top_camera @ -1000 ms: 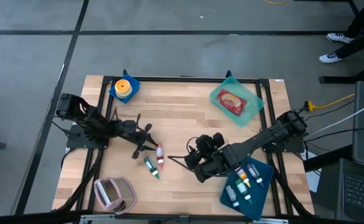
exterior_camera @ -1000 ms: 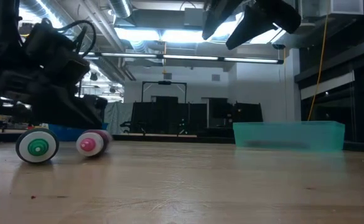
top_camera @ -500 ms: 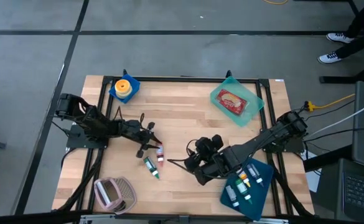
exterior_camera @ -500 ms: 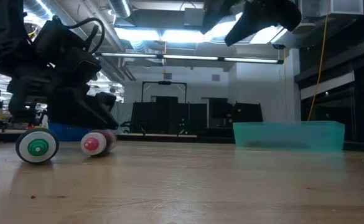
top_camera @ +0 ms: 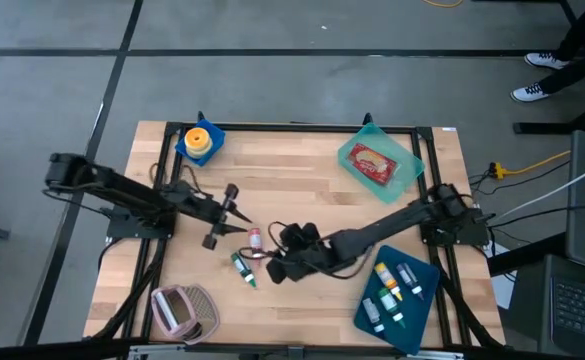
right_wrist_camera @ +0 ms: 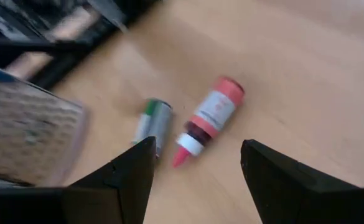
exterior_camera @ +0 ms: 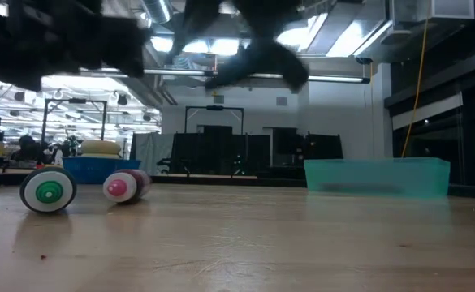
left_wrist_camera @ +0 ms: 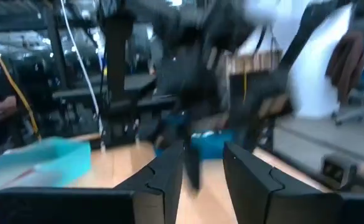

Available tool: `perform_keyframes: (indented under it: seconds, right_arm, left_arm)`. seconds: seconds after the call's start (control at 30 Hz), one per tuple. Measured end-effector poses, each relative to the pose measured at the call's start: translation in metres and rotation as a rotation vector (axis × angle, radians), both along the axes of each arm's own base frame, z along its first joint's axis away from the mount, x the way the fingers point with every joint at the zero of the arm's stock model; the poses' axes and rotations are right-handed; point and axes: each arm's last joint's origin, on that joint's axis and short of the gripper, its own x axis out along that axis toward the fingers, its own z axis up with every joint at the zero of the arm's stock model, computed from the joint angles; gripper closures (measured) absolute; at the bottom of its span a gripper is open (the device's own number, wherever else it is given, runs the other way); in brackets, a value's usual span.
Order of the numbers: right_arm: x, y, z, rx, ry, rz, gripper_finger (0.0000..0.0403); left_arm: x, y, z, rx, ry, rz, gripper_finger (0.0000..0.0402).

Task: Pick & Place Food Item
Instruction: Put the pink food coloring bottle into the bottom blue bin

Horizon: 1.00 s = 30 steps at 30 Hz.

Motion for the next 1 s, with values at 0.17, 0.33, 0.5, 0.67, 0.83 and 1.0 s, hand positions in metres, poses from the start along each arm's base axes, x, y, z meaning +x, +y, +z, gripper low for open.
perform_keyframes:
  seconds: [0.17,0.33,0.5,0.67,0.83,1.0]
  right_arm:
    - [0.02,-0.023,-0.028,0.044,0.036,-0.019,0.017]
    - [0.038,-0.04,-0.044,0.116,-0.002,0.018,0.017]
    - [0.047,-0.05,-0.057,0.171,-0.008,0.042,0.017]
    - [0.051,-0.055,-0.069,0.216,0.013,0.039,0.017]
    - [0.057,-0.059,-0.085,0.257,0.002,0.044,0.017]
    - [0.067,-0.066,-0.106,0.306,-0.017,0.03,0.0169]
  left_arm:
    - [-0.029,0.001,0.006,-0.048,-0.102,-0.011,0.0292]
    - [-0.043,0.003,0.009,-0.057,-0.111,0.017,0.0291]
    - [-0.047,0.003,0.008,-0.051,-0.085,0.025,0.0294]
    - [-0.048,0.003,0.008,-0.056,-0.077,0.021,0.0292]
    - [-0.048,0.003,0.007,-0.058,-0.068,0.017,0.0291]
    - [-0.048,0.003,0.007,-0.064,-0.064,0.007,0.0294]
